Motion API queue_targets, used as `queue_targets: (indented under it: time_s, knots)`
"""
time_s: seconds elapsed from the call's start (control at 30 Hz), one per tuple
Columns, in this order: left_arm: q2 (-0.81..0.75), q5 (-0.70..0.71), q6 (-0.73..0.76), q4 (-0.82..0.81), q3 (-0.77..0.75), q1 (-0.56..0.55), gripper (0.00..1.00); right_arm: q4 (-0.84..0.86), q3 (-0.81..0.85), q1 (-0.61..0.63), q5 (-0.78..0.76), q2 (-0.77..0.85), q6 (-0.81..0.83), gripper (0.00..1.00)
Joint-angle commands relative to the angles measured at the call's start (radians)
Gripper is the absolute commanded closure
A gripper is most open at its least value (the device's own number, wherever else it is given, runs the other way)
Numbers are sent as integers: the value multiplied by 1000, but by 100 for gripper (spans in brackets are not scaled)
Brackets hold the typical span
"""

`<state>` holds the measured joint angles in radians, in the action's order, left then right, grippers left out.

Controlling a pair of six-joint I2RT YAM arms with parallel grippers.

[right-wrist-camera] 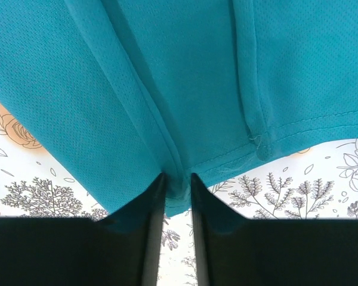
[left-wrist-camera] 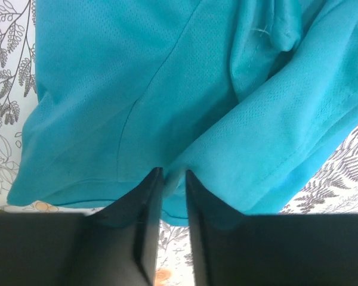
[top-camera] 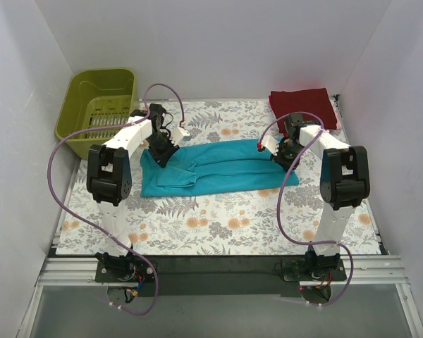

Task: Fold and stack the t-shirts
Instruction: Fold the tshirt

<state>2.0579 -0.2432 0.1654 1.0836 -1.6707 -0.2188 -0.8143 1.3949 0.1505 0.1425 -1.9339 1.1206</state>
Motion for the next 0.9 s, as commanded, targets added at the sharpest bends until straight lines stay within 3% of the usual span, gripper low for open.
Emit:
queue_targets:
  time_s: [0.0, 0.2, 0.47, 0.5, 0.87]
  knots:
    - [-19, -8, -50, -10, -46, 15, 72, -39, 46, -6, 6, 19, 5, 68]
    - [-122, -83, -136, 56, -17, 30, 58, -57, 72, -5, 49, 68, -65, 65]
    - [-203, -154, -346, 87, 121, 30, 53, -86, 90, 15, 135, 116, -214, 62]
    - [-212, -148, -380, 75, 153, 30, 48, -85, 85, 26, 158, 122, -237, 62]
    - [-208, -76, -461, 9, 276, 32, 46, -82, 19, 41, 172, 151, -268, 61]
